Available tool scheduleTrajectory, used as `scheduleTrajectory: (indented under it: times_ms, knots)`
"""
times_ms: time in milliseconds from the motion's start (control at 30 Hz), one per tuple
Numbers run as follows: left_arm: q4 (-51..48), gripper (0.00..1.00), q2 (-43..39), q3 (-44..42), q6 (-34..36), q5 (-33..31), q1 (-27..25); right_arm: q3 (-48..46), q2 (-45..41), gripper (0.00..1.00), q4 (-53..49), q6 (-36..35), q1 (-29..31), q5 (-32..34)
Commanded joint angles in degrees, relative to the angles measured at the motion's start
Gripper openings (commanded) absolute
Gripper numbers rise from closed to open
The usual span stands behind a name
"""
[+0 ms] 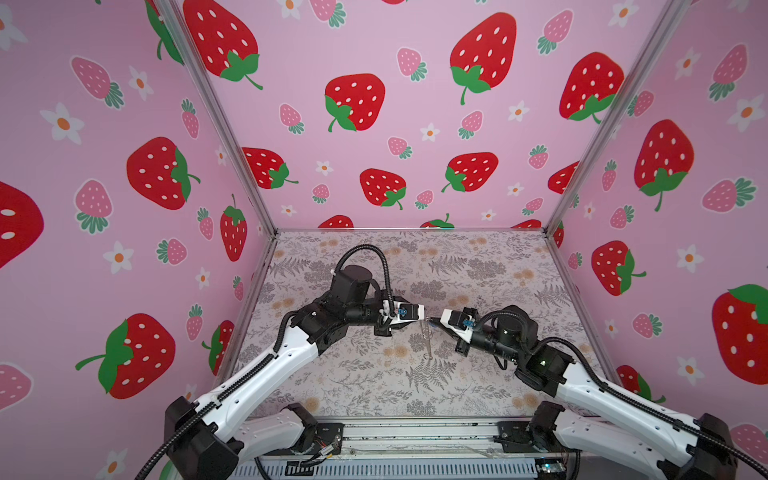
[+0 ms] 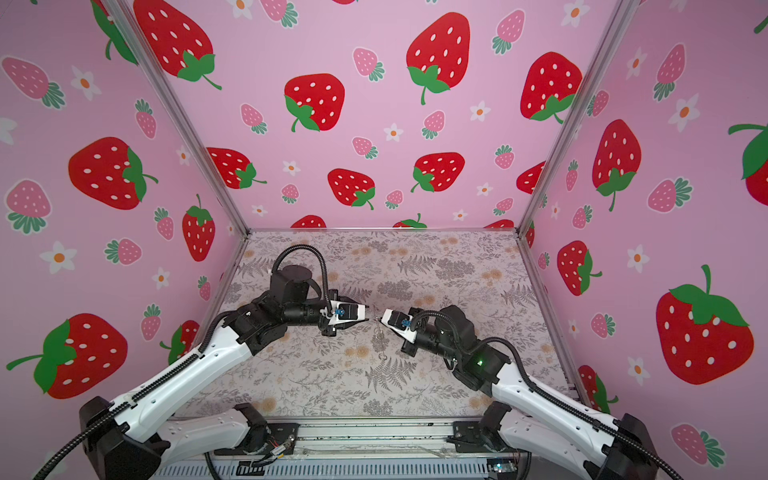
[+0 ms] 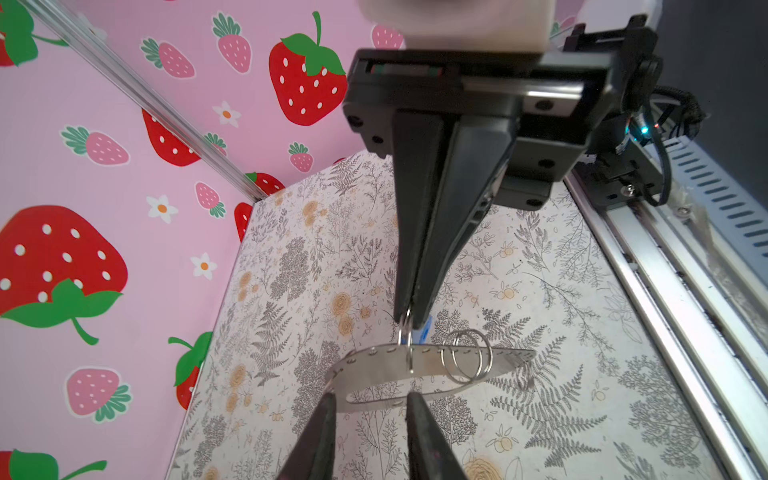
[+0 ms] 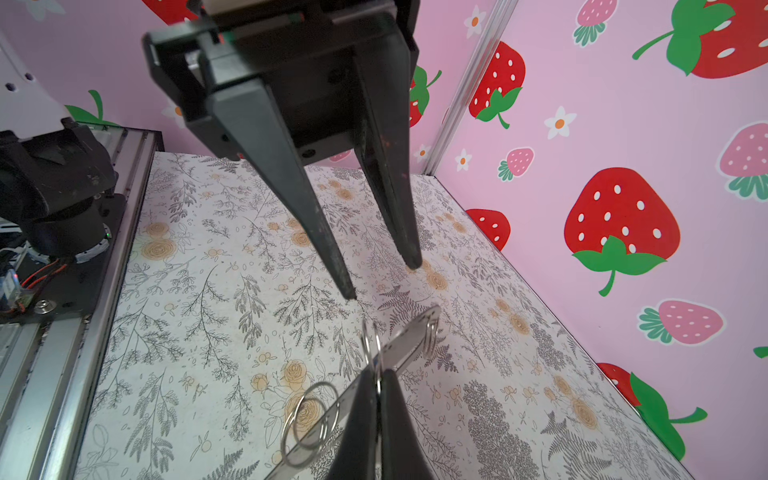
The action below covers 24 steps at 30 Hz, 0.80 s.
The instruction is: Put the keys on the keyring
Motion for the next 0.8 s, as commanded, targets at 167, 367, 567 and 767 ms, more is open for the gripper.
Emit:
scheduleTrajectory:
  times_ms: [167, 367, 567, 767]
  knots:
    - [-3.89, 0.32, 2.17, 4.32, 5.57, -4.37, -3.86, 2.71, 0.11, 0.00, -0.89, 0.43, 0.26, -1.52]
    - [-3.33, 0.24, 3.44, 5.22, 5.09, -4.83, -4.58, 2.66, 0.11, 0.00, -1.16, 0.36, 0.25, -1.83]
    - [-3.51, 0.19, 4.50, 5.77, 4.87, -5.14, -5.15, 2.73, 0.11, 0.00, -1.10, 0.06, 0.25, -1.83]
    - [-3.06, 0.10, 4.86, 6.09, 4.47, -4.21, -5.38, 3.17, 1.91, 0.00, -1.11, 0.15, 0.27, -1.70]
